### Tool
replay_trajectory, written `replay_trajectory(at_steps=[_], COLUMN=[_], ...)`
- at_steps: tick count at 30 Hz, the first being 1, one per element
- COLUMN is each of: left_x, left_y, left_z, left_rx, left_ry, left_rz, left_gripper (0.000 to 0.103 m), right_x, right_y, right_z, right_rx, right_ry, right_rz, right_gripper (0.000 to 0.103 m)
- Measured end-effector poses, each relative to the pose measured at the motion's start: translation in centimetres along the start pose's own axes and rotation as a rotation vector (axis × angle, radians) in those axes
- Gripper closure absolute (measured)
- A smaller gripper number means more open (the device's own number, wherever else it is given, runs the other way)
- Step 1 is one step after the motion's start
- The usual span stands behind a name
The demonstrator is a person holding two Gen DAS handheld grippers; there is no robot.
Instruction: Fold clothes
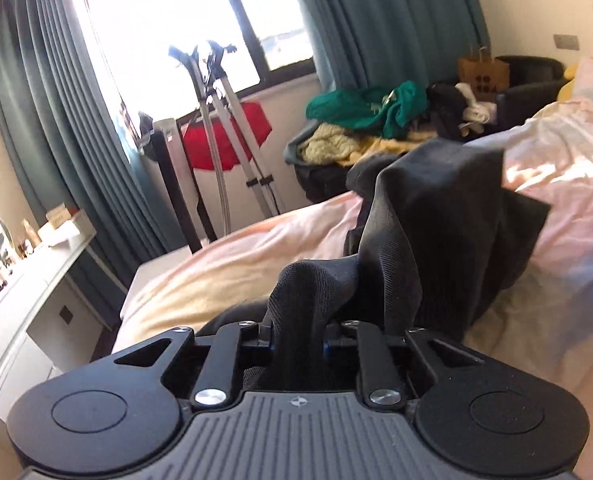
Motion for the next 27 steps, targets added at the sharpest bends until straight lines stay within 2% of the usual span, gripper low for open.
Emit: replay_trajectory(at_steps=[6, 10, 13, 15, 17, 19, 21, 23, 25, 27], left_x=[-1.5, -6.8, -8.6, -8.2, -7.6, -7.2, -7.2, -7.3, -7.3, -7.2], left_y=[-11.3, -12.9, -12.7, -12.8, -12.7, -12.9, -12.8, -12.5, -11.9, -11.3], left_z=[-3.3, -8.2, -10.7, -10.8, -10.1, -8.9, -7.5, -6.1, -5.2, -4.9], left_rx=[-0.047, -0.131, -0.118, -0.097, -0.106, -0.131, -0.166, -0.215, -0.252, -0.258], left_ry=[0.029, -0.051, -0.056, -0.070, -0.123, -0.222, -0.357, -0.498, -0.564, -0.559], left_rz=[-0.127, -0.015, 0.044, 0.034, 0.023, 0.011, -0.017, -0.044, -0.068, -0.088], left_gripper=[0.090, 0.090, 0.089, 0.086, 0.084, 0.079, 0.063, 0.054, 0.053, 0.053], right_x=[0.3, 0.0, -0.5, -0.9, -1.3, -1.6, -1.6, -1.5, -0.9, 0.1], right_y=[-1.5, -2.5, -2.7, -2.8, -2.9, -3.0, -3.1, -2.9, -2.5, -1.3], right_z=[0.9, 1.1, 1.3, 1.6, 2.0, 2.5, 2.8, 3.0, 3.6, 5.2], right_rx=[0.038, 0.098, 0.151, 0.176, 0.192, 0.201, 0.215, 0.233, 0.248, 0.266], right_ry=[-0.018, 0.029, 0.076, 0.093, 0.089, 0.077, 0.075, 0.095, 0.106, 0.084], right_rz=[-0.035, -0.007, 0.036, 0.051, 0.054, 0.042, 0.035, 0.044, 0.059, 0.070], right_gripper=[0.018, 0.018, 0.018, 0.018, 0.018, 0.018, 0.020, 0.020, 0.020, 0.020])
Point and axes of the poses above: each gripper's, at about its wrist camera, not at the fingertips, and y roughly the way its jaws point, z to its left, x to its top, the point moved 5 cm from there along y, roughly the way its jaws point, and after that the axes turned 10 degrees about y, right-handed, at the moved point
